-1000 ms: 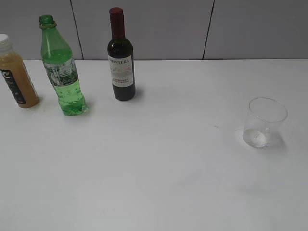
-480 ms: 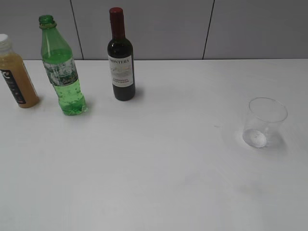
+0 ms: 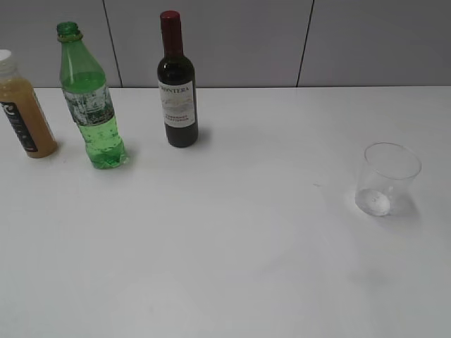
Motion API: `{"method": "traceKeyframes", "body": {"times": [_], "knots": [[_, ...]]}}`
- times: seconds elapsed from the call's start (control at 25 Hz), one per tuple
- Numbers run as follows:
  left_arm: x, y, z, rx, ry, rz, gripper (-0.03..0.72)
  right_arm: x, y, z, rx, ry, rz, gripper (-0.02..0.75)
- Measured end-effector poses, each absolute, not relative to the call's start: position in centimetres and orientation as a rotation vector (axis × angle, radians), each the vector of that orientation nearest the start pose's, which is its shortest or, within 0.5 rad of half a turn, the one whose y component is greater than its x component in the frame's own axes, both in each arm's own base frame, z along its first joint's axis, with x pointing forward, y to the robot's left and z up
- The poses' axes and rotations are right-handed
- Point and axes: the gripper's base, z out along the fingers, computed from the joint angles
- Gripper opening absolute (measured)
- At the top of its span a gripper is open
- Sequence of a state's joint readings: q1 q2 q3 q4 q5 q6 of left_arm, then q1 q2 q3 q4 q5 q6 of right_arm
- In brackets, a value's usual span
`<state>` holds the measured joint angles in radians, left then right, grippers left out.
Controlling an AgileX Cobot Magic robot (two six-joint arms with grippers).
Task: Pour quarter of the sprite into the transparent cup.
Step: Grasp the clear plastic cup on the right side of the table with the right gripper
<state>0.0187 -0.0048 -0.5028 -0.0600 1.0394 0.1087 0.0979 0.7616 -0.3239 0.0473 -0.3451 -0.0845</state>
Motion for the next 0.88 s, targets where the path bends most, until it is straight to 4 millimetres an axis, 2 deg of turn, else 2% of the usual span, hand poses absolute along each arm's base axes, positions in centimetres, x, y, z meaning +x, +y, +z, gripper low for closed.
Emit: {"method": "traceKeyframes", "body": {"times": [0.2,0.44,0.56,0.88], "knots": [[-0.5,-0.5,28.0,0.093,2.012,0.010,0.589,18.2,2.0,27.0,-0.141,1.529,0.040,0.594],[-0.5,-0.5,28.0,0.093,2.012,0.010,0.589,20.2,2.5,23.9,-0.153,1.642,0.088,0.594],[-0.5,-0.5,28.0,0.093,2.012,0.010,0.589,20.0,2.5,22.4,-0.141,1.651,0.115,0.594],[-0.5,-0.5,28.0,0.093,2.012,0.010,0.589,17.5,2.6,17.7,-0.146,1.638,0.168,0.594]]}}
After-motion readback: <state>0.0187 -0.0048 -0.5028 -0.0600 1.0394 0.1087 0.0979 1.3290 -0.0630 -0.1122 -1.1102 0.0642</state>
